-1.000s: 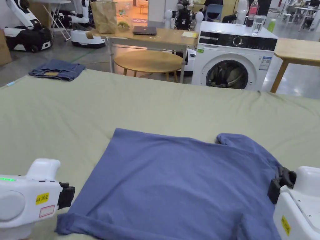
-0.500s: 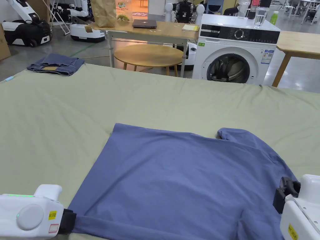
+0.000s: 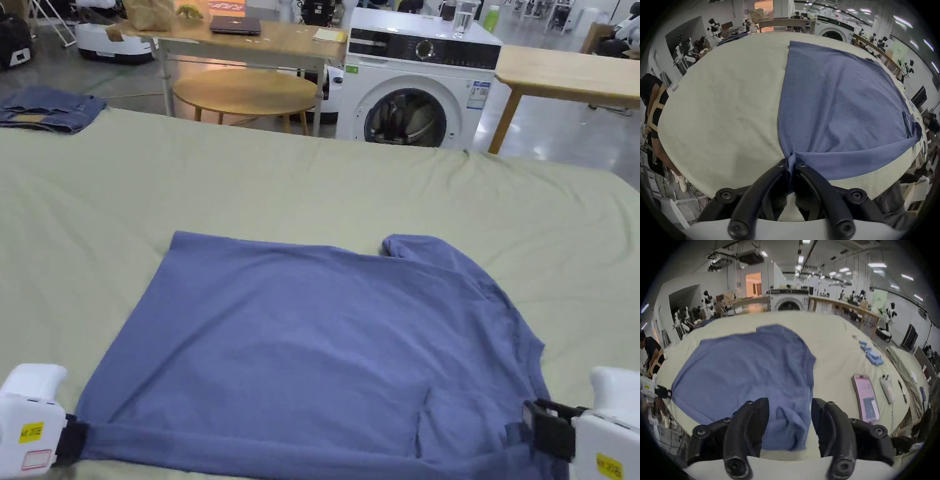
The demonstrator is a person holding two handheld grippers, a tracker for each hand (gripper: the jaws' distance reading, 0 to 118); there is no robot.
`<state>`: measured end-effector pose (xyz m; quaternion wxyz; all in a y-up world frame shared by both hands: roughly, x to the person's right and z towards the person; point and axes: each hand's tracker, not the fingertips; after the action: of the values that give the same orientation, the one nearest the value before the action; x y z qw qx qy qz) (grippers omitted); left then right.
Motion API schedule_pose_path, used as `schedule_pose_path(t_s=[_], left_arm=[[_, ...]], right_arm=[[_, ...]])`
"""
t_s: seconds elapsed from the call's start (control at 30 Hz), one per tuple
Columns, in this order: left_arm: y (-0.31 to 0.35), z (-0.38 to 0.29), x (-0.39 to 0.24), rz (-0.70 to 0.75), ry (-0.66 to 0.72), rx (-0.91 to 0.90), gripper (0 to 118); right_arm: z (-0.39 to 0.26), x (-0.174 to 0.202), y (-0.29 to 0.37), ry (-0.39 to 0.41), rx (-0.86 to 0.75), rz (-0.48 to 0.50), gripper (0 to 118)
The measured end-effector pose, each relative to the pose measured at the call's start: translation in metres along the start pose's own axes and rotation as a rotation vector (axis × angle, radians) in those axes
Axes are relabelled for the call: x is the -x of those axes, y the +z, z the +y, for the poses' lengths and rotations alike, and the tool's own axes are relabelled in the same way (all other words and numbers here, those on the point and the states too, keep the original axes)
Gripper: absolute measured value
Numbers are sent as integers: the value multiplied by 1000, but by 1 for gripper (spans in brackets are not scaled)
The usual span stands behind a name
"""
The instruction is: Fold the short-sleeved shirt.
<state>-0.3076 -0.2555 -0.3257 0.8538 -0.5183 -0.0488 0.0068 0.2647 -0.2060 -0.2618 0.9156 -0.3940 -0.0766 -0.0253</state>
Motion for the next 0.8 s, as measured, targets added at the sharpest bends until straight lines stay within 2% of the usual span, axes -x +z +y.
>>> schedule_pose_path(t_s=[0.13, 0.23, 0.3, 0.33, 0.4, 0.43, 0.5, 0.57, 0.8], left_arm=[[4, -3, 1, -25, 35, -6, 1], [5, -3, 1, -31, 41, -7, 1], [6, -4, 0, -32, 39, -8, 1], [7, -4, -1, -32, 38, -9, 1], [7, -6, -3, -29, 33, -12, 1], [7, -7, -4, -27, 29, -14, 1], [9, -7, -5, -24, 23, -19, 1], [13, -7, -5, -25, 30, -32, 1], [39, 16, 4, -90, 68, -120, 1]], right_arm=[[-27, -5, -22, 26, 135, -7, 56], [-48, -3, -41, 29, 255, 18, 50], [-54, 0, -35, 31, 151, -3, 48], [-52, 1, -34, 38, 171, 8, 40], [-49, 1, -35, 18, 176, 50, 11], [-50, 0, -33, -8, 178, 64, 9], [-48, 1, -31, 4, 174, 59, 7], [-45, -4, -23, -30, 141, 84, 7], [-7, -5, 8, -39, 26, 114, 7]])
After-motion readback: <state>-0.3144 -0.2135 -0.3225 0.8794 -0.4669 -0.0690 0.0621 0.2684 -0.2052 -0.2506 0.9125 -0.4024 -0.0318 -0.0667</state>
